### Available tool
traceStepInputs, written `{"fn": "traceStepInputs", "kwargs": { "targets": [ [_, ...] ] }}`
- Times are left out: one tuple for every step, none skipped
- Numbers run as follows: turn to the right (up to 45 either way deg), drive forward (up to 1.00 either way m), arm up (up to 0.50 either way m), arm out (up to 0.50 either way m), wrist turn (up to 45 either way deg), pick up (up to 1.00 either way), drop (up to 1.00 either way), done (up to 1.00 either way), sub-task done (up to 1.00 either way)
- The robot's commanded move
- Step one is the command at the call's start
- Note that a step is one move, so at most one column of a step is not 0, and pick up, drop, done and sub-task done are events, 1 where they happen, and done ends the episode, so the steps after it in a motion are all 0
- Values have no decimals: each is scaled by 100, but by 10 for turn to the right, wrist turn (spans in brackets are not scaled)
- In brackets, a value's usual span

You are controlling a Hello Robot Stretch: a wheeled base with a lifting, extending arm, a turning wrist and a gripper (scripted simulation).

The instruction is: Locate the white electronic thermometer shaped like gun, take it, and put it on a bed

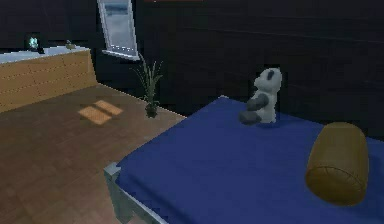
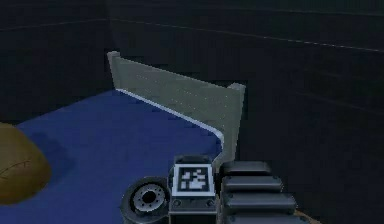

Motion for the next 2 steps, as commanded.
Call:
{"fn": "traceStepInputs", "kwargs": {
  "targets": [
    [-30,0,0,0,0,0,0,0,0],
    [120,0,0,0,0,0,0,0,0]
  ]
}}
